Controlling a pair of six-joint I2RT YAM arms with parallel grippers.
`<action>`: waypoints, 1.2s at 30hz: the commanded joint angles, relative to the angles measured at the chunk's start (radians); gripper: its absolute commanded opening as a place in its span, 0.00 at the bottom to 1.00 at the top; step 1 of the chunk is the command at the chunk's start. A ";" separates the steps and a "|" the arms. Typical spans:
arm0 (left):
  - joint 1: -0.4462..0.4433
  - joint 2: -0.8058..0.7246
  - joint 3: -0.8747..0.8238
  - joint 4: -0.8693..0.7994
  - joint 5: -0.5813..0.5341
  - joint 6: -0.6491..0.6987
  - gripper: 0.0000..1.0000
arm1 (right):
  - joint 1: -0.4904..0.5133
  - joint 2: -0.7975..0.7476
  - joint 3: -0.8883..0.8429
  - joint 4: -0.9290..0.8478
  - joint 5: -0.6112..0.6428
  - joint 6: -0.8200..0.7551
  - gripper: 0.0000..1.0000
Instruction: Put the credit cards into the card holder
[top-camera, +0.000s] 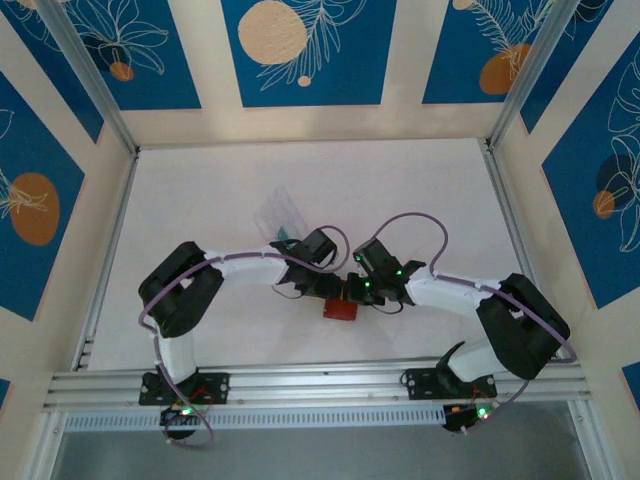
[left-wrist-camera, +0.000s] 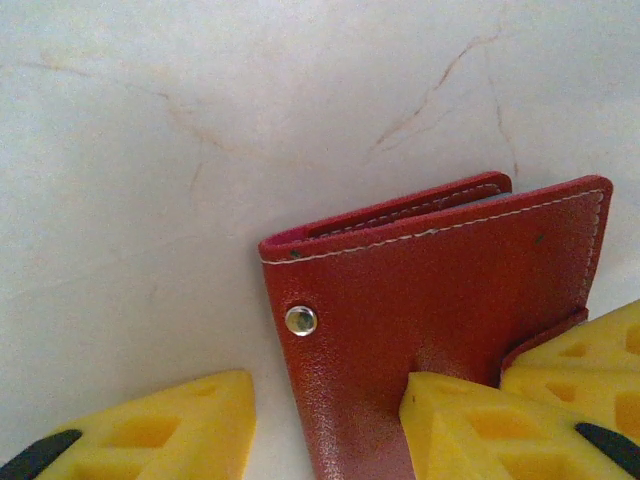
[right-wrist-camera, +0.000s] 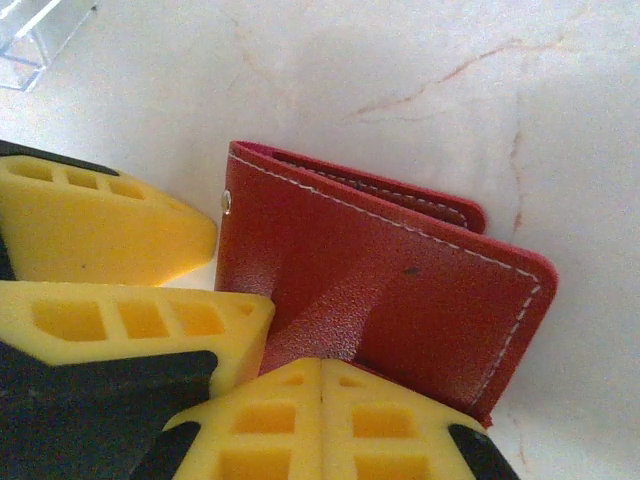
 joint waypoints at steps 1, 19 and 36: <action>-0.021 0.161 -0.045 0.138 0.005 -0.048 0.44 | 0.075 0.049 -0.046 -0.275 -0.053 0.020 0.00; -0.018 0.058 -0.181 0.283 0.053 -0.100 0.44 | 0.014 0.028 0.236 -0.523 -0.073 -0.122 0.26; -0.026 0.040 -0.293 0.398 0.042 -0.191 0.42 | -0.006 0.096 0.385 -0.662 0.024 -0.150 0.46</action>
